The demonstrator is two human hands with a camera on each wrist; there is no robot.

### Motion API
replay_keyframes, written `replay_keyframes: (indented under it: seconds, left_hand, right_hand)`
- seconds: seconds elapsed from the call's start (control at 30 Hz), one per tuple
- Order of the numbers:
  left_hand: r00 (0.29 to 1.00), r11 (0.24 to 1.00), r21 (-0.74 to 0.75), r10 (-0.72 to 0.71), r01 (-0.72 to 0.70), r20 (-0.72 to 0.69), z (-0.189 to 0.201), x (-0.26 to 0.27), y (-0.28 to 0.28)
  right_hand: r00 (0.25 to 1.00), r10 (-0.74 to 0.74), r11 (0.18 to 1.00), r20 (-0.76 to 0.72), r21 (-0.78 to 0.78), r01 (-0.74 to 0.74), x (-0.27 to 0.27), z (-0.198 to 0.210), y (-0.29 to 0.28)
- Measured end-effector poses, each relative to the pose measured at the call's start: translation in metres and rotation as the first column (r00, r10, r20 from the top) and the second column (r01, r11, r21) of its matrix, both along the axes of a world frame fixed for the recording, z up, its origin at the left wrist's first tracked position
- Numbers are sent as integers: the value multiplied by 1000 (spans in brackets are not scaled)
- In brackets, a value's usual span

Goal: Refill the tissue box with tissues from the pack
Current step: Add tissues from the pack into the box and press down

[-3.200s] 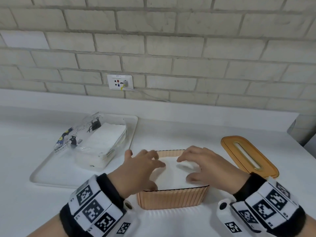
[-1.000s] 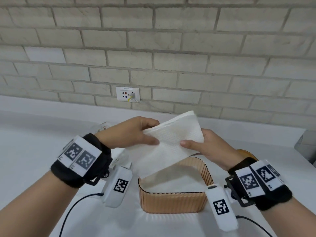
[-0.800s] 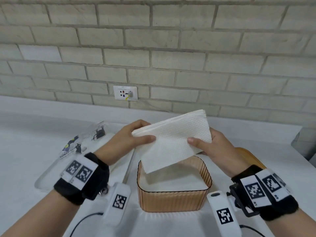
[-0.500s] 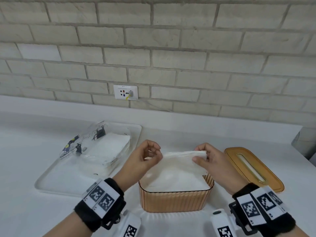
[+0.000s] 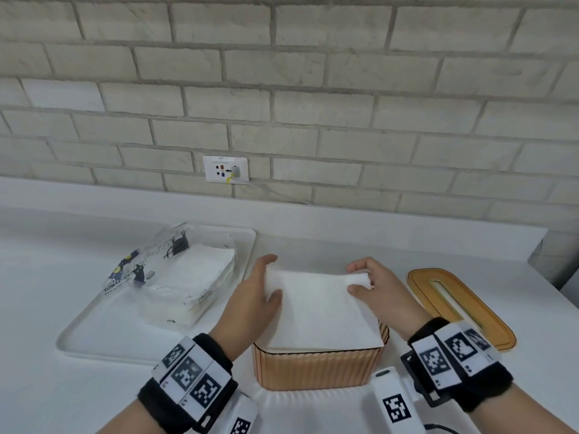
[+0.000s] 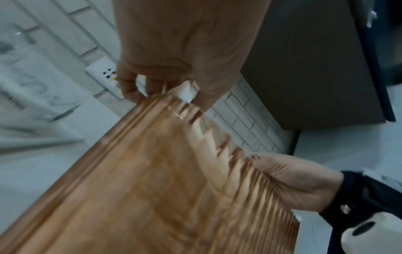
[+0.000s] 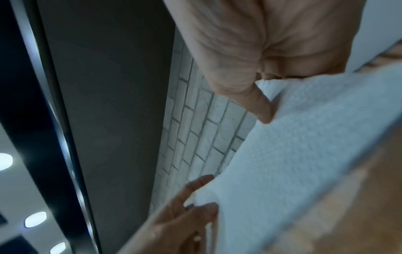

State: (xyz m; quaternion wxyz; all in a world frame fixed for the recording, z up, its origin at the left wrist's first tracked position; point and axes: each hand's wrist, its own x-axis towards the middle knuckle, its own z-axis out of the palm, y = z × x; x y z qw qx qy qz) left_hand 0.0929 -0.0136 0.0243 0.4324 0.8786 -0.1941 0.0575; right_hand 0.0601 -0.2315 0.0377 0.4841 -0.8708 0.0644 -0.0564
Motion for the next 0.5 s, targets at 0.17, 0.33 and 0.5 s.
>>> replay_keyframes:
  seconds: [0.17, 0.33, 0.5]
  left_hand:
    - [997, 872, 488, 3, -38, 71, -7, -1, -4]
    - [991, 748, 660, -18, -77, 135, 4, -4, -6]
    - [975, 649, 761, -172, 4, 141, 7, -14, -7]
  right_hand:
    - [998, 57, 941, -17, -332, -59, 5, -4, 9]
    - [972, 209, 714, 110, -696, -75, -6, -1, 13]
    - [924, 359, 669, -132, -654, -354, -14, 4, 9]
